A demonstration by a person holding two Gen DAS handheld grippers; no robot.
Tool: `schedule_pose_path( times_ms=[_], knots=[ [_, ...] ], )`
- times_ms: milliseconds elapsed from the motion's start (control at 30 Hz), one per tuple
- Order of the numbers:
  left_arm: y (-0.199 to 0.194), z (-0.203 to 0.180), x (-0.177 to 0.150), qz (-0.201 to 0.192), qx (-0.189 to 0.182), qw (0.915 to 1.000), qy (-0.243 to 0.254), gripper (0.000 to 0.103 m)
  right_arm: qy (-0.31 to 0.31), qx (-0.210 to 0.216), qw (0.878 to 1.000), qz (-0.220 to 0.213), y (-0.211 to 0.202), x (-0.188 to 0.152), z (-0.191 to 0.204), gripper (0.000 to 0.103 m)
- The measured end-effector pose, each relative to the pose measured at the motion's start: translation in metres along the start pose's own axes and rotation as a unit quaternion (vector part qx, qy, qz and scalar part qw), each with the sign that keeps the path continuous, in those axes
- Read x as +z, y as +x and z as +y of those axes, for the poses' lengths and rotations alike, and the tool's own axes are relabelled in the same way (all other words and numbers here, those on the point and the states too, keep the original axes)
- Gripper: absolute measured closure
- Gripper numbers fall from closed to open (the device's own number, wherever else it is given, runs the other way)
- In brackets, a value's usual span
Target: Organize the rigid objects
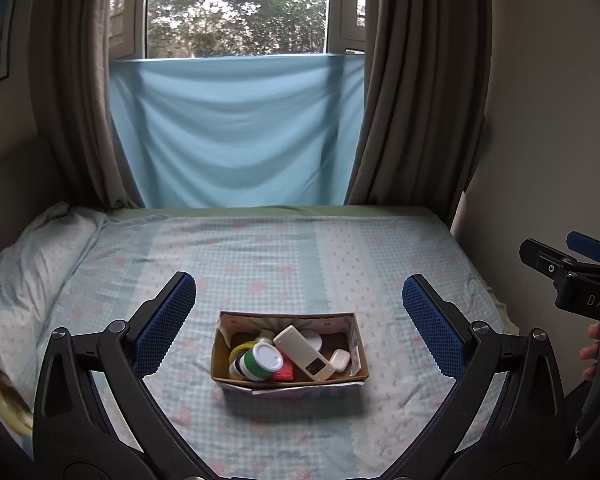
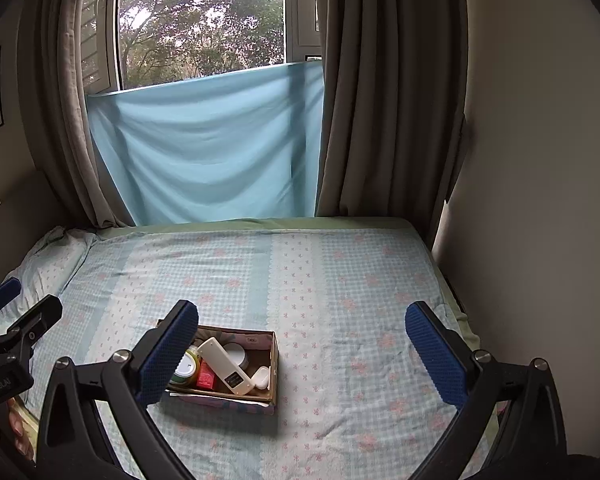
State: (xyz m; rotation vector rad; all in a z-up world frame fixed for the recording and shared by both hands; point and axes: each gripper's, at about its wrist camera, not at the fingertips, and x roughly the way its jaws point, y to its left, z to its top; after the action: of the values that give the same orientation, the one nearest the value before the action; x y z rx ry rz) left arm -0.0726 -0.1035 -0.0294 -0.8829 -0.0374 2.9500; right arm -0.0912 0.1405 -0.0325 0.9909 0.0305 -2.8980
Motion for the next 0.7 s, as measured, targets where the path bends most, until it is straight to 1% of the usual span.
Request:
schedule_pose_path(
  times_ms=[600,700],
  knots=[
    [0.0015,-0.0074,0.0024,-0.007,-0.004,0.9999,0.010,0.000,0.004,-0.005,1.000,-0.005,-0.0008,0.0028,-0.0022,0.000],
    [0.0013,-0.0098,0.0012,-0.010,0.001,0.9999,0.014,0.000,0.004,-0.005,1.000,-0.006,-0.0017,0.0033,-0.0024,0.000]
  ],
)
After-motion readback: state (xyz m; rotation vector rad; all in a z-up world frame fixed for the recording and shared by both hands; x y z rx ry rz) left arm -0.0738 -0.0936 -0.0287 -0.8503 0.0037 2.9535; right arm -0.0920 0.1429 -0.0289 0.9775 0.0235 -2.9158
